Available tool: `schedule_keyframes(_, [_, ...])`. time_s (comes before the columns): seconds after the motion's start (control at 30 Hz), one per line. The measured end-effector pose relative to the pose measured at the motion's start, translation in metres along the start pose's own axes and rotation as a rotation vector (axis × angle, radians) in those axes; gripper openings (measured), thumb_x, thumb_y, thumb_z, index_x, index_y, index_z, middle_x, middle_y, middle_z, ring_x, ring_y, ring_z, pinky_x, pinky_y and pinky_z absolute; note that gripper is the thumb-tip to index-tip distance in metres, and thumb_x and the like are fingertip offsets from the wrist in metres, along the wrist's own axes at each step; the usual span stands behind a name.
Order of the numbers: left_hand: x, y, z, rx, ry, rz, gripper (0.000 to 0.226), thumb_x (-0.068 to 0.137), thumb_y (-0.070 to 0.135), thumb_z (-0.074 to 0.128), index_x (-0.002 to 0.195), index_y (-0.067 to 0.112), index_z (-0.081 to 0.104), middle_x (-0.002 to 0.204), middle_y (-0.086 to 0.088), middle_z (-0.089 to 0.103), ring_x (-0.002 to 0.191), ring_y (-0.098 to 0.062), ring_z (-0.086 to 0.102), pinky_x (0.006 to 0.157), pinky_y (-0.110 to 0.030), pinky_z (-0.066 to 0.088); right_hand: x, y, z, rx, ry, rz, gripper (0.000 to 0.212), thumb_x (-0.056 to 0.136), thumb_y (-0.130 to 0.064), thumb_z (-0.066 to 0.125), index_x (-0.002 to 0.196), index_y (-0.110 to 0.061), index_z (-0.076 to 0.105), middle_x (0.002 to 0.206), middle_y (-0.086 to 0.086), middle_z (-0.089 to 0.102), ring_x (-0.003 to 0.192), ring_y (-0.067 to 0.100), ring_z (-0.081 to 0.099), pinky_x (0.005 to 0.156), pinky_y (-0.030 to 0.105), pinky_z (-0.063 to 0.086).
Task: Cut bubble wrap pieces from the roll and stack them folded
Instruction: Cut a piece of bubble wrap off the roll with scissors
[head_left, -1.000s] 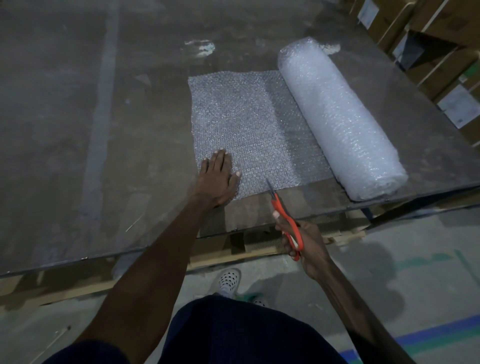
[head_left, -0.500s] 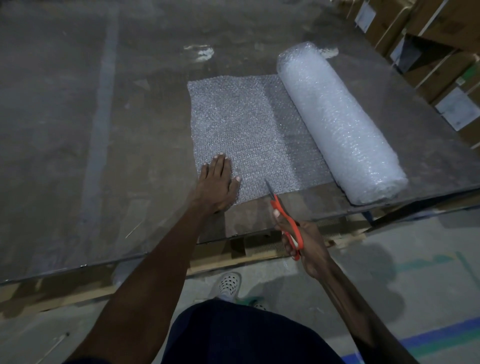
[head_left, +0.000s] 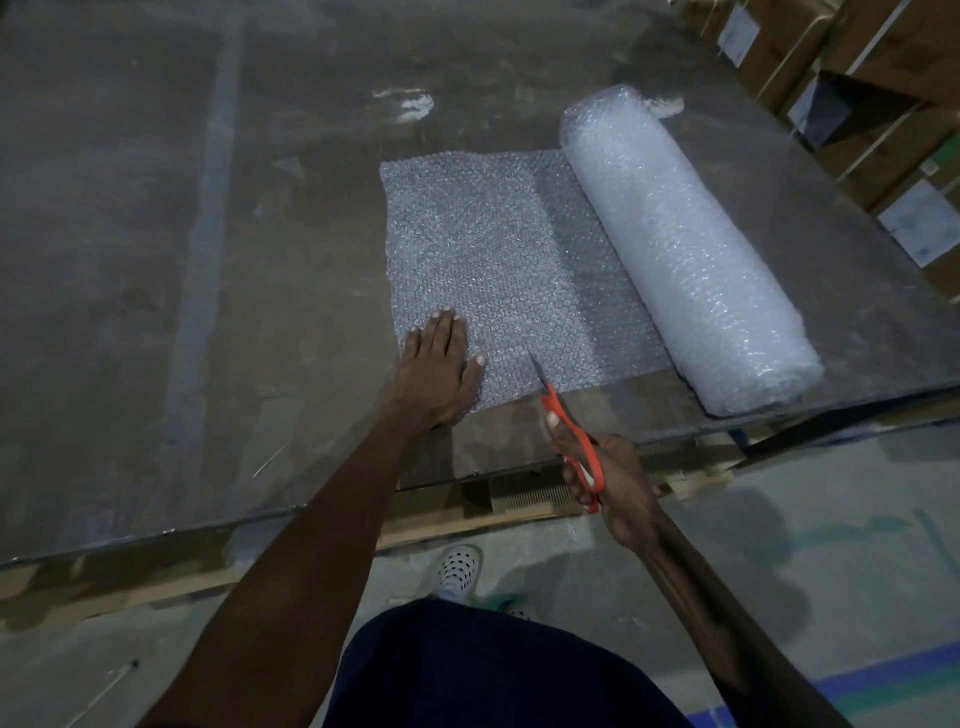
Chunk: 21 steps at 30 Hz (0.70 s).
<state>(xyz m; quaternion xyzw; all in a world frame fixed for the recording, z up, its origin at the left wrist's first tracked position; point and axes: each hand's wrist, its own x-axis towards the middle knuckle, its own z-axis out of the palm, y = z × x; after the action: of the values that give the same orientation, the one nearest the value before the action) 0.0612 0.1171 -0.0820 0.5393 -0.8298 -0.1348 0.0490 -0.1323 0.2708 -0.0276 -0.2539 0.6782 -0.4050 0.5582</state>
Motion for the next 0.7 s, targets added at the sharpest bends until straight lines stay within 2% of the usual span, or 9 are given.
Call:
schedule_keyframes(0.07, [0.000, 0.000, 0.000, 0.003, 0.003, 0.002, 0.076, 0.099, 0.052, 0.012, 0.158, 0.005, 0.011, 0.167, -0.014, 0.006, 0.154, -0.027, 0.000, 0.124, -0.047, 0.001, 0.003, -0.001, 0.000, -0.024, 0.015, 0.009, 0.053, 0.080, -0.051, 0.080, 0.093, 0.000, 0.074, 0.054, 0.006, 0.056, 0.040, 0.012, 0.045, 0.038, 0.019, 0.033])
schedule_keyframes(0.17, [0.000, -0.001, 0.002, 0.002, 0.002, 0.003, 0.076, 0.099, 0.052, 0.012, 0.158, 0.005, 0.011, 0.167, -0.015, 0.006, 0.154, -0.027, 0.000, 0.124, -0.048, 0.002, 0.005, 0.003, -0.002, -0.028, 0.014, 0.001, 0.061, 0.080, -0.047, 0.082, 0.103, 0.008, 0.072, 0.055, 0.005, 0.055, 0.041, 0.011, 0.045, 0.037, 0.018, 0.033])
schedule_keyframes(0.33, [0.000, -0.002, 0.003, -0.009, -0.002, 0.008, 0.076, 0.098, 0.052, 0.013, 0.158, 0.005, 0.011, 0.167, -0.015, 0.006, 0.154, -0.027, 0.001, 0.124, -0.047, 0.001, 0.002, 0.003, -0.002, 0.027, -0.014, -0.017, 0.050, 0.072, -0.052, 0.080, 0.084, -0.006, 0.066, 0.053, 0.006, 0.051, 0.037, 0.009, 0.041, 0.035, 0.018, 0.029])
schedule_keyframes(0.5, [0.000, -0.002, 0.003, -0.020, 0.003, 0.011, 0.077, 0.098, 0.052, 0.013, 0.158, 0.004, 0.012, 0.167, -0.015, 0.006, 0.154, -0.027, 0.001, 0.124, -0.047, 0.000, 0.007, -0.006, 0.003, 0.011, 0.006, -0.016, 0.058, 0.072, -0.056, 0.078, 0.089, -0.001, 0.069, 0.051, 0.004, 0.055, 0.038, 0.010, 0.044, 0.037, 0.018, 0.031])
schedule_keyframes(0.6, [-0.001, -0.001, 0.001, -0.019, -0.003, 0.008, 0.077, 0.097, 0.052, 0.011, 0.158, 0.004, 0.011, 0.167, -0.014, 0.004, 0.154, -0.027, -0.001, 0.124, -0.047, -0.001, 0.010, -0.006, 0.004, -0.030, 0.011, -0.025, 0.065, 0.076, -0.053, 0.080, 0.096, 0.008, 0.071, 0.055, 0.006, 0.055, 0.041, 0.012, 0.045, 0.038, 0.019, 0.033])
schedule_keyframes(0.7, [-0.001, -0.001, 0.001, -0.019, -0.004, 0.004, 0.078, 0.097, 0.052, 0.011, 0.158, 0.005, 0.011, 0.167, -0.014, 0.004, 0.154, -0.027, -0.001, 0.123, -0.046, -0.002, 0.012, -0.002, 0.002, -0.047, 0.011, -0.015, 0.054, 0.082, -0.047, 0.080, 0.099, 0.004, 0.072, 0.055, 0.005, 0.055, 0.040, 0.011, 0.044, 0.038, 0.019, 0.032])
